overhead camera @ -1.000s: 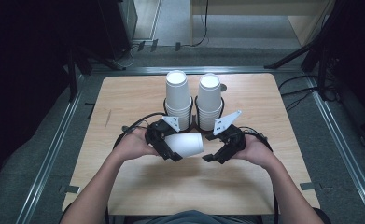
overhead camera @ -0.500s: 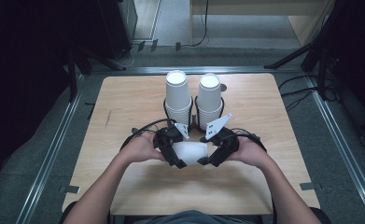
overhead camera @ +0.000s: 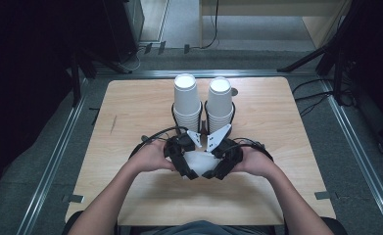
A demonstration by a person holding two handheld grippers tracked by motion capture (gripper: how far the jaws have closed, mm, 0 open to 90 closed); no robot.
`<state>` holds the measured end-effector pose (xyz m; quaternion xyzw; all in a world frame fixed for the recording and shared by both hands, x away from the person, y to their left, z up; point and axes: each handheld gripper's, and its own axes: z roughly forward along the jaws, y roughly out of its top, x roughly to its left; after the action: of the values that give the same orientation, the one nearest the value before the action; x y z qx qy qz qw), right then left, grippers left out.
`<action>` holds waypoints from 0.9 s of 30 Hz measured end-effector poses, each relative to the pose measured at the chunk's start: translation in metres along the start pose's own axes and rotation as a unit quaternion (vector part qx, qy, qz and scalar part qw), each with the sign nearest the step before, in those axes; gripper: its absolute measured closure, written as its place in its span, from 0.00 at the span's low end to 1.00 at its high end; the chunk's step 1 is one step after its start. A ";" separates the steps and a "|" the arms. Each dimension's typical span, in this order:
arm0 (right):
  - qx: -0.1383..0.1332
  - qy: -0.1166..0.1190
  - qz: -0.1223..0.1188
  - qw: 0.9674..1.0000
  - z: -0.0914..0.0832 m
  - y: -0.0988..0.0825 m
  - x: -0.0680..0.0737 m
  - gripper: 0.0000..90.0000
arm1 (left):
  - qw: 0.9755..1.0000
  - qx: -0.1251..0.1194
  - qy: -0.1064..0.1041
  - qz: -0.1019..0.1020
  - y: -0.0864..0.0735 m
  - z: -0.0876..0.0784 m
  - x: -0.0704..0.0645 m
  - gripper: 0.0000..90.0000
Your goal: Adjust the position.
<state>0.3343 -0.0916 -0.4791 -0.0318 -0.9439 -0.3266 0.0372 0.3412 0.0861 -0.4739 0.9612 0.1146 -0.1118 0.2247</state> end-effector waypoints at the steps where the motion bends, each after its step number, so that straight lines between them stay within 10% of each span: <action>1: 0.002 0.000 0.000 1.000 0.000 0.000 0.001 0.22 | 1.000 0.001 0.000 0.001 0.000 0.000 0.000 0.17; 11: -0.005 -0.012 -0.012 1.000 -0.005 0.002 0.003 0.25 | 0.998 -0.040 0.031 0.036 -0.005 -0.008 -0.004 0.13; 14: -0.014 -0.012 -0.007 1.000 -0.009 0.002 0.002 0.24 | 0.997 -0.062 0.050 0.022 -0.005 -0.012 -0.005 0.00; 27: -0.056 -0.033 0.016 0.998 -0.031 -0.007 -0.005 0.24 | 0.988 -0.143 0.056 -0.003 -0.016 -0.033 -0.001 0.00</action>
<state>0.3405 -0.1167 -0.4596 -0.0597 -0.9242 -0.3772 0.0098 0.3409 0.1144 -0.4514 0.9236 0.1443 -0.0406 0.3529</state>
